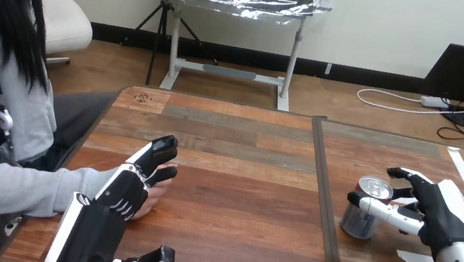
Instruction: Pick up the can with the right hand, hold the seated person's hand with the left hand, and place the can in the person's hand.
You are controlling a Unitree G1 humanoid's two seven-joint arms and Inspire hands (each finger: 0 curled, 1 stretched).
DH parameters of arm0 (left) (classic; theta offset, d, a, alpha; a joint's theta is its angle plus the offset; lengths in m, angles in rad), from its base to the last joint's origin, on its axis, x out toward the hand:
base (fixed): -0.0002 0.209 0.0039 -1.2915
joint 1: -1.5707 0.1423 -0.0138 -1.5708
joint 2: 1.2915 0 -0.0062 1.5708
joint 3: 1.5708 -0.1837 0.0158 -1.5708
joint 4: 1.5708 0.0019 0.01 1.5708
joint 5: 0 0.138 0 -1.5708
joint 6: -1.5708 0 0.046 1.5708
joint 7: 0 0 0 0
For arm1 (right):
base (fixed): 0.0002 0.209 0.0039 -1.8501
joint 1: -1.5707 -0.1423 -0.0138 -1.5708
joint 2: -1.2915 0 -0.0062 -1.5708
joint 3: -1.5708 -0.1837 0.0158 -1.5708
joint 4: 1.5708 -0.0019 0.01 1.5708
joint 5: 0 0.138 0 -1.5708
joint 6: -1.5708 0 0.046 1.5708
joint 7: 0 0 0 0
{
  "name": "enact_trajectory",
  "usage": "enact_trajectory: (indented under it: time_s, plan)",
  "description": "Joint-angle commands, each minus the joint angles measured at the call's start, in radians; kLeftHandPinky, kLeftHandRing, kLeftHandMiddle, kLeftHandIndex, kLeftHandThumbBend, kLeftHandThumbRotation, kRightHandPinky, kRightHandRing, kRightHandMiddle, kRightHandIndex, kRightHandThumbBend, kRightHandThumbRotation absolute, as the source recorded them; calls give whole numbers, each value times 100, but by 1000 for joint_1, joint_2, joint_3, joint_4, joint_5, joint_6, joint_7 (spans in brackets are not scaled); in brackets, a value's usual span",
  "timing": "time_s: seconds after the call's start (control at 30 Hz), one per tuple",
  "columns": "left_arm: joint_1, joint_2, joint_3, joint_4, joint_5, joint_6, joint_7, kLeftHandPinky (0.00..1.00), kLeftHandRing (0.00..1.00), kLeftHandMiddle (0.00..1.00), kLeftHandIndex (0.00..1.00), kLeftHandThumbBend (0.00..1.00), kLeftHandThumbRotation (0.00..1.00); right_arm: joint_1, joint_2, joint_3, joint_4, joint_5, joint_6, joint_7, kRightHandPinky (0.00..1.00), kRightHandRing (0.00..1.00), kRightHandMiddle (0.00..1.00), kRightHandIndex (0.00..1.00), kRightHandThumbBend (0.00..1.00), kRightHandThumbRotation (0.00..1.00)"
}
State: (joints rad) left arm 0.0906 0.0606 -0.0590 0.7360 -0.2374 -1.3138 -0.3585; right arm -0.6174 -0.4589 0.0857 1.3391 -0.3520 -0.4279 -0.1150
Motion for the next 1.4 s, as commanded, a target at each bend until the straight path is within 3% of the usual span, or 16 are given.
enact_trajectory:
  time_s: [0.0, 0.37, 0.47, 0.57, 0.77, 1.0, 1.37]
  plan:
    - [-32, -7, 11, -45, 9, -8, 11, 84, 90, 90, 87, 98, 65, -65, 11, 1, -15, 3, -1, -10, 46, 56, 69, 86, 100, 57]
    - [-35, -7, 6, -39, 4, -10, 7, 83, 90, 90, 87, 98, 64, -65, 13, -6, -16, 11, -6, -3, 53, 61, 72, 86, 100, 55]
    - [-34, -7, 6, -40, 6, -10, 8, 84, 91, 91, 87, 97, 64, -64, 15, -10, -17, 16, -6, -1, 44, 52, 65, 85, 100, 54]
    - [-31, -7, 8, -42, 12, -9, 10, 84, 91, 91, 87, 98, 64, -63, 19, -17, -17, 24, -9, 6, 44, 53, 66, 85, 100, 53]
    - [-31, -6, 5, -43, 8, -5, 9, 85, 91, 91, 87, 99, 64, -63, 28, -27, -21, 39, -11, 14, 55, 66, 75, 85, 100, 49]
    - [-33, -7, 8, -37, 11, -11, 10, 84, 90, 91, 87, 99, 64, -63, 40, -40, -22, 66, -5, 31, 68, 76, 80, 86, 100, 38]
    - [-31, -10, 7, -39, 10, -16, 11, 83, 90, 90, 87, 99, 64, -64, 57, -50, -20, 87, 5, 34, 75, 81, 83, 85, 97, 17]
